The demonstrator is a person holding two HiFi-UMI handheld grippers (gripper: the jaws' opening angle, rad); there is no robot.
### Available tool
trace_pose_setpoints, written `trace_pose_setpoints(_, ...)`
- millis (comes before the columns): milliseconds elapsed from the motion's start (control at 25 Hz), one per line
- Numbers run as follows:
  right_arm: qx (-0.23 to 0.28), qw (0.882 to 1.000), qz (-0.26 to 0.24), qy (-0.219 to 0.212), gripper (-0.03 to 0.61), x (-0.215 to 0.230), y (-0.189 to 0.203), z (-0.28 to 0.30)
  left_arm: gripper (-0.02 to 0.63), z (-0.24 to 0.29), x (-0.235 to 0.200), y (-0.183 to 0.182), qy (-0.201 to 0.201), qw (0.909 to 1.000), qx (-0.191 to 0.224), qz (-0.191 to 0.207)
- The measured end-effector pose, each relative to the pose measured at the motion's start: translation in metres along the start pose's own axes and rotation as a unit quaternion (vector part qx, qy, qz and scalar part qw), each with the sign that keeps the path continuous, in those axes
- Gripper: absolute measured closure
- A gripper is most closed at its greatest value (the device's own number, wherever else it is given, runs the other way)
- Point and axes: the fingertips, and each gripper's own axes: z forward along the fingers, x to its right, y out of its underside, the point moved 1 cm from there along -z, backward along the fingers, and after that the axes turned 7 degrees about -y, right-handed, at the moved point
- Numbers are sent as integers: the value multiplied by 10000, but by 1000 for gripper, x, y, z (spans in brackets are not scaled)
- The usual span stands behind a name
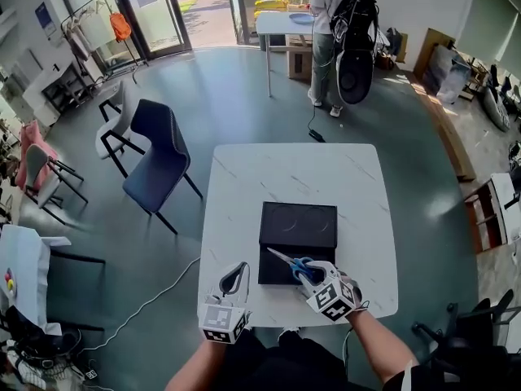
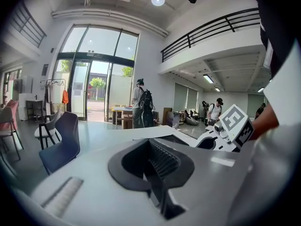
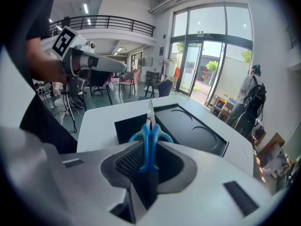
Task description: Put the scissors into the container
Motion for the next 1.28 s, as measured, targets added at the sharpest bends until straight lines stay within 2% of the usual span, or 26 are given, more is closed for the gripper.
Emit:
trace_pose_setpoints(200,-395,9985,-220,-306,494,1,13,14,604,-4,-4,-3,-186,9997,50,-136)
trace_pose_setpoints(440,-977,9934,-270,-532,494,6,37,31,604,-1,-8,3,-96,9998,-15,-162)
trace_pose_setpoints(640,-1226,9897,-340,-662,494,5,38,43,604,0,-18,8,-53,9999,-81,-139)
trace_pose_setpoints(1280,-2122,9678,-703,-1161,492,1,58,71,604,-6,-32,15,-117,9996,-166,-188)
